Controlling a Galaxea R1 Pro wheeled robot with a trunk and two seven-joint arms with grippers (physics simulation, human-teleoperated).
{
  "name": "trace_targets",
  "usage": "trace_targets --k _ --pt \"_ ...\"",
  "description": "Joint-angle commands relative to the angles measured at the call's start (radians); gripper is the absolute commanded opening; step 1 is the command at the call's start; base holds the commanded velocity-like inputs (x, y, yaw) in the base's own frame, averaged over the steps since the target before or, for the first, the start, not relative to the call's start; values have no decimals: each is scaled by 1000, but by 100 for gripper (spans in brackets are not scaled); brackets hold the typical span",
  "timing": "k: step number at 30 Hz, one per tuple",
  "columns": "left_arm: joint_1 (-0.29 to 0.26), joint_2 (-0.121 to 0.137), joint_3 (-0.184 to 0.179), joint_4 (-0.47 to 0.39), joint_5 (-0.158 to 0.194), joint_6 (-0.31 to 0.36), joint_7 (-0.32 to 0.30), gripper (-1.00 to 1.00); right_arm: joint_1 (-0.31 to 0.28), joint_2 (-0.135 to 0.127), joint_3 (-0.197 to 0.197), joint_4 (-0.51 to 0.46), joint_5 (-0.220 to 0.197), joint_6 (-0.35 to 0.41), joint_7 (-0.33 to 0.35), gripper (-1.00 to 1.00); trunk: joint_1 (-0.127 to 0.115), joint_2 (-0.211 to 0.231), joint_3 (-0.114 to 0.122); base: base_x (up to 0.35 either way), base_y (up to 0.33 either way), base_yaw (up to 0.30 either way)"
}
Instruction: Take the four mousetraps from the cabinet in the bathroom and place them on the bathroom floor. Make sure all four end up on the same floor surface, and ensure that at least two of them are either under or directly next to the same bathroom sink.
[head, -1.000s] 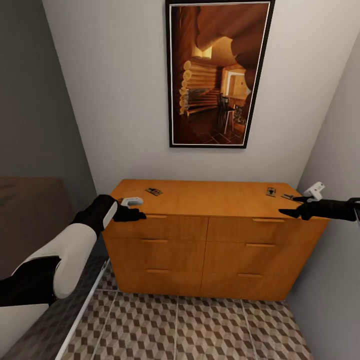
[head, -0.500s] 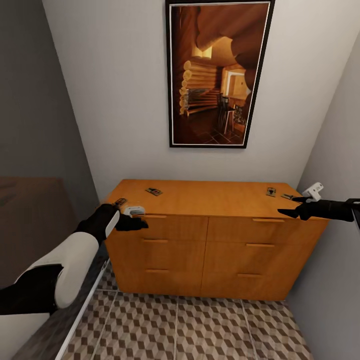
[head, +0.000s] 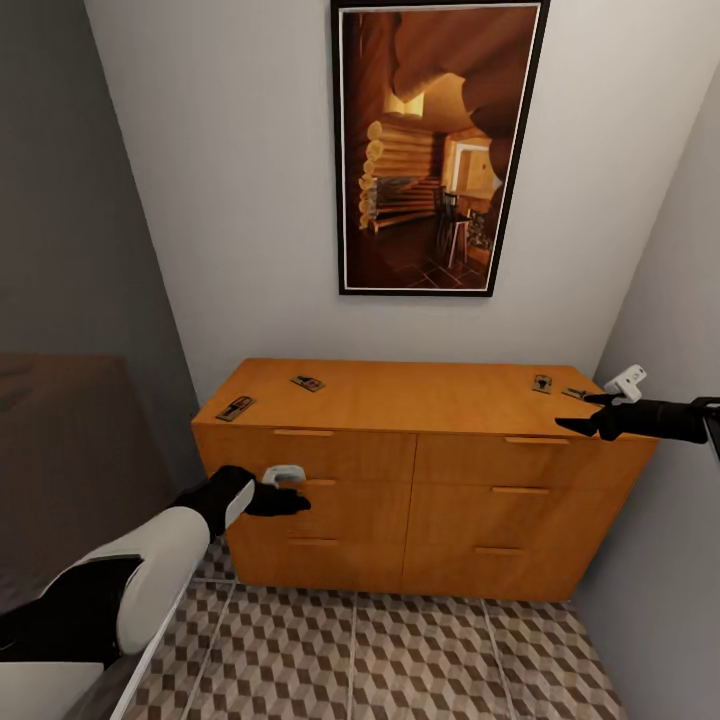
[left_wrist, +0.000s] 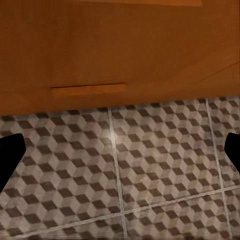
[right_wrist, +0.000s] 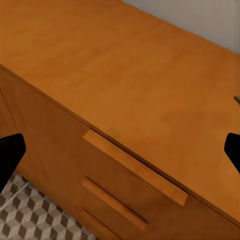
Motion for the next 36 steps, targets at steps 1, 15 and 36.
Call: trace_targets --k 1,15,36 --pt "0 -1 10 28 -10 -26 -5 100 -1 1 -3 0 5 9 6 100 0 -1 -1 0 0 0" --pt "195 6 10 203 -18 -442 6 100 -1 0 -1 25 8 9 5 100 0 -1 -1 0 0 0" --pt "756 118 10 207 -18 -1123 170 100 -27 -10 2 35 76 75 -40 100 0 -1 -1 0 0 0"
